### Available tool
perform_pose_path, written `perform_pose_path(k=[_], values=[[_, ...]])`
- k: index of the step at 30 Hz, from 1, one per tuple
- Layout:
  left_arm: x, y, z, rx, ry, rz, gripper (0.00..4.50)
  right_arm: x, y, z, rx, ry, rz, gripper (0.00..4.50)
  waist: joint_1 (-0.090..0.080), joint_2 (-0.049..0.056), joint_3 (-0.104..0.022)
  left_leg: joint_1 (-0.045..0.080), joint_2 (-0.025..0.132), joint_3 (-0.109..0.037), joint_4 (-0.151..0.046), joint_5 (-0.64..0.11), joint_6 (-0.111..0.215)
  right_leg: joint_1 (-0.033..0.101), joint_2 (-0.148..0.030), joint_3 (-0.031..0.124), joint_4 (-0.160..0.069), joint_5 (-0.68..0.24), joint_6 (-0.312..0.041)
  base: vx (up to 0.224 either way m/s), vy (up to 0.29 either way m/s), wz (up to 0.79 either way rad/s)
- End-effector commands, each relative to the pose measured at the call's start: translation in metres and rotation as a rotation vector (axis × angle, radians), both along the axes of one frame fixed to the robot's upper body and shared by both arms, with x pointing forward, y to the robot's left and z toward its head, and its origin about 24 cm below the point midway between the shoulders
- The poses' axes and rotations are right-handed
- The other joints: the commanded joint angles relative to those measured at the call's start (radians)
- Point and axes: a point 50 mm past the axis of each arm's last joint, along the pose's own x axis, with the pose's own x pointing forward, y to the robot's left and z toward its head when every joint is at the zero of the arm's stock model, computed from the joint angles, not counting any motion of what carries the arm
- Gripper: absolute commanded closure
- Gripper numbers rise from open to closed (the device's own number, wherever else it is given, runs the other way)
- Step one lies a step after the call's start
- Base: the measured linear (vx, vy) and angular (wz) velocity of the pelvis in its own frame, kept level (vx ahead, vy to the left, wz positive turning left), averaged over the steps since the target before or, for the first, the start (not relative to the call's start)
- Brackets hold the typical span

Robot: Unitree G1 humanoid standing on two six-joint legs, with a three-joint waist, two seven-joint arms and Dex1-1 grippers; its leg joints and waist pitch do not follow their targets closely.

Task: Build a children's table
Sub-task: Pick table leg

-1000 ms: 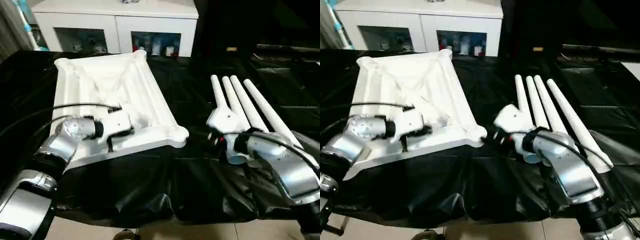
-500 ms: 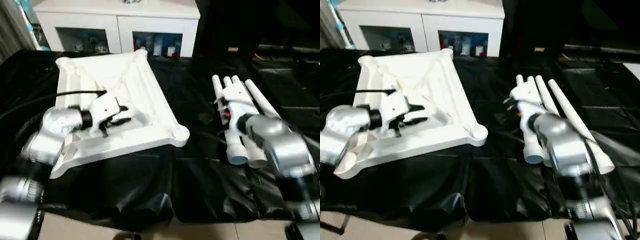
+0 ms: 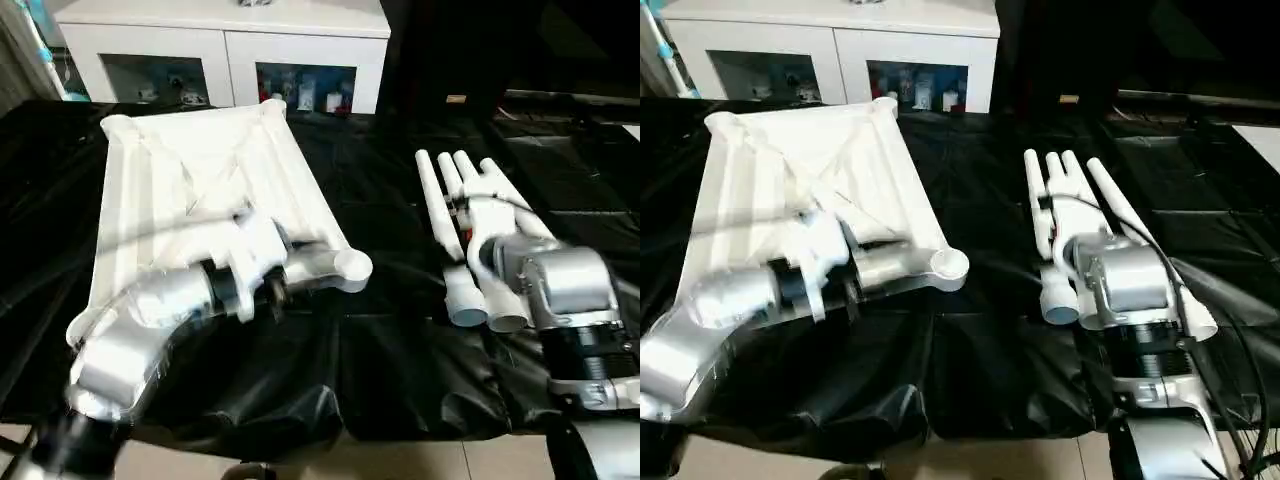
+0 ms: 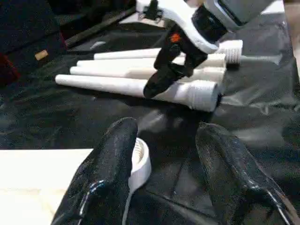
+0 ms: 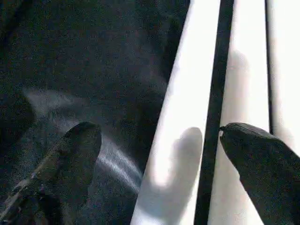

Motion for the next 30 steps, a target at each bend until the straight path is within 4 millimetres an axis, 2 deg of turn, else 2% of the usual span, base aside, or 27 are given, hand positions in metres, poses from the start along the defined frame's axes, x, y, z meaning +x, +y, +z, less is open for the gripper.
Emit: perform_pose_path(k=[1, 6, 12, 15, 16, 20, 21, 25, 27, 30], values=[[-0.005, -0.005, 0.002, 0.012, 0.004, -0.004, 2.10, 0.000, -0.001, 0.001, 0.029, 0.012, -0.021, 0.00, 0.000, -0.007, -0.068, 0.028, 0.077, -0.028, -0.082, -0.162, -0.038, 0.033, -0.093, 0.056, -0.079, -0.150, -0.186, 0.000, 0.000, 0.00], [-0.008, -0.008, 0.004, 0.024, 0.018, 0.003, 2.10, -0.001, 0.000, -0.003, 0.085, 0.057, -0.046, 0.00, -0.002, -0.006, -0.064, 0.028, 0.075, -0.029, -0.084, -0.162, -0.043, 0.031, -0.090, 0.056, -0.081, -0.152, -0.176, 0.000, 0.000, 0.00], [-0.008, -0.009, 0.008, 0.047, 0.020, 0.002, 2.10, -0.003, -0.005, -0.010, 0.107, 0.104, -0.097, 0.00, -0.002, -0.006, -0.065, 0.027, 0.074, -0.029, -0.085, -0.157, -0.050, 0.032, -0.090, 0.055, -0.081, -0.148, -0.173, 0.000, 0.000, 0.00], [-0.011, -0.009, 0.010, 0.054, 0.034, -0.014, 2.10, -0.004, -0.007, -0.013, 0.122, 0.125, -0.111, 0.00, -0.001, -0.003, -0.063, 0.029, 0.074, -0.029, -0.086, -0.167, -0.053, 0.031, -0.091, 0.055, -0.081, -0.157, -0.171, 0.000, 0.000, 0.00], [-0.011, -0.009, 0.010, 0.054, 0.036, -0.017, 2.10, -0.004, -0.007, -0.014, 0.125, 0.132, -0.111, 0.00, -0.002, -0.006, -0.063, 0.028, 0.073, -0.028, -0.085, -0.168, -0.052, 0.030, -0.090, 0.056, -0.082, -0.158, -0.170, 0.000, 0.000, 0.00], [-0.012, -0.009, 0.012, 0.064, 0.031, -0.018, 2.10, -0.007, -0.007, -0.019, 0.133, 0.167, -0.114, 0.00, -0.002, -0.006, -0.062, 0.028, 0.074, -0.029, -0.086, -0.169, -0.052, 0.030, -0.090, 0.055, -0.083, -0.167, -0.170, 0.000, 0.000, 0.00], [-0.013, -0.010, 0.013, 0.063, 0.031, -0.019, 2.10, -0.007, -0.007, -0.019, 0.134, 0.171, -0.116, 0.00, -0.002, -0.009, -0.061, 0.028, 0.074, -0.029, -0.087, -0.168, -0.051, 0.030, -0.090, 0.055, -0.084, -0.168, -0.167, 0.000, 0.000, 0.00], [-0.014, -0.011, 0.015, 0.062, 0.033, -0.021, 2.10, -0.008, -0.007, -0.020, 0.147, 0.185, -0.119, 0.00, -0.001, -0.009, -0.061, 0.028, 0.074, -0.028, -0.087, -0.161, -0.050, 0.030, -0.091, 0.056, -0.083, -0.168, -0.166, 0.000, 0.000, 0.00], [-0.016, -0.012, 0.015, 0.066, 0.045, -0.031, 1.94, -0.008, -0.007, -0.022, 0.178, 0.207, -0.125, 0.27, -0.001, -0.016, -0.060, 0.027, 0.074, -0.028, -0.087, -0.154, -0.047, 0.031, -0.092, 0.055, -0.083, -0.166, -0.166, 0.000, 0.000, 0.00], [-0.018, -0.012, 0.016, 0.066, 0.047, -0.030, 1.94, -0.008, -0.006, -0.023, 0.190, 0.218, -0.125, 0.47, -0.001, -0.016, -0.060, 0.027, 0.074, -0.027, -0.086, -0.142, -0.046, 0.031, -0.092, 0.055, -0.082, -0.154, -0.169, 0.000, 0.000, 0.00]])
